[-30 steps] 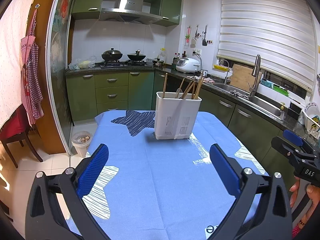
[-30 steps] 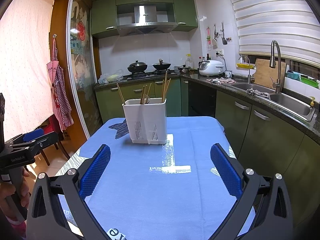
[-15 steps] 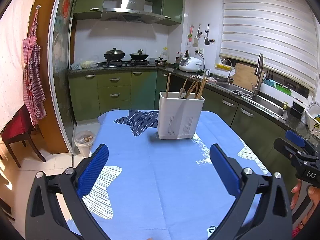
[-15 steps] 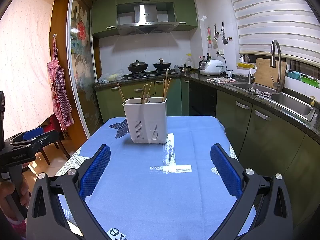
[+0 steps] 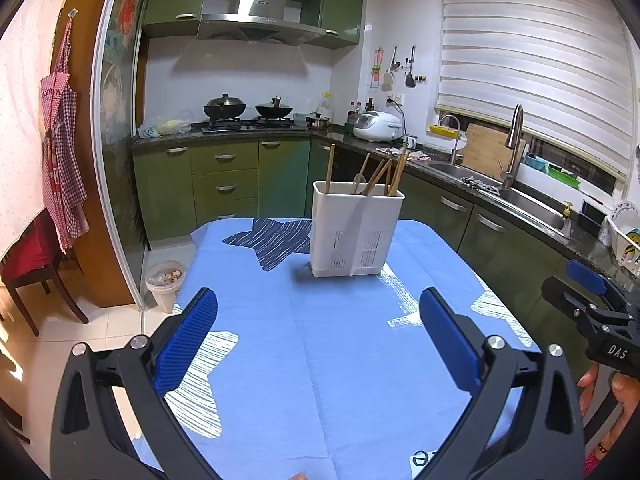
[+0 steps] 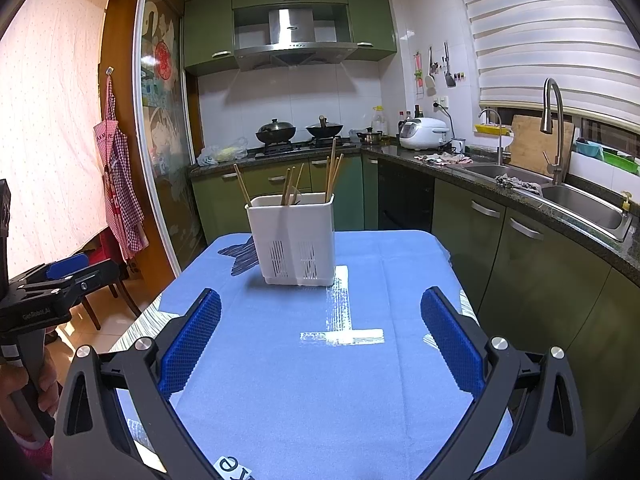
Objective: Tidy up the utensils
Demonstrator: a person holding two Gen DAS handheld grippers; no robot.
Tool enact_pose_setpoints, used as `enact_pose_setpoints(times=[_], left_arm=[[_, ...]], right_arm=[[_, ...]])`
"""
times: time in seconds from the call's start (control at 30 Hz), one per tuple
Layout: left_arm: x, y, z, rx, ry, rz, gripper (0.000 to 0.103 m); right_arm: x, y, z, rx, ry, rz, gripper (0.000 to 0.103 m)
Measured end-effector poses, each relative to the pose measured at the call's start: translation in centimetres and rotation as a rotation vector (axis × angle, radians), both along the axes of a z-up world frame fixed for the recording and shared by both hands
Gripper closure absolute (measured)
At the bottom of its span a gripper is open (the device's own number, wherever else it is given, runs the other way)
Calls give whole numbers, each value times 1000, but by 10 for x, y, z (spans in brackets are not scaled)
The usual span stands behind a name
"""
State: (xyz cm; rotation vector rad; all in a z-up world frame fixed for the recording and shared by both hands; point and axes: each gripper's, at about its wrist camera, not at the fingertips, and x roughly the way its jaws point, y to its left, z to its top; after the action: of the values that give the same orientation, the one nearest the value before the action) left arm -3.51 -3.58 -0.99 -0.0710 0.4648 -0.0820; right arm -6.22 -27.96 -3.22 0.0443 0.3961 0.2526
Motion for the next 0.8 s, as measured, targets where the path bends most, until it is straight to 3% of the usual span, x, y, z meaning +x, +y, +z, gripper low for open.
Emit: enact_pose_setpoints(times=[0.43,0.8], left_arm=[[2,-2,2,1,-1,-1,7],[10,7,-1,-79,39,-44,7]], right_arm=[[3,0,-6,-3,7,2,4],[4,0,-6,-4,10,2,5]])
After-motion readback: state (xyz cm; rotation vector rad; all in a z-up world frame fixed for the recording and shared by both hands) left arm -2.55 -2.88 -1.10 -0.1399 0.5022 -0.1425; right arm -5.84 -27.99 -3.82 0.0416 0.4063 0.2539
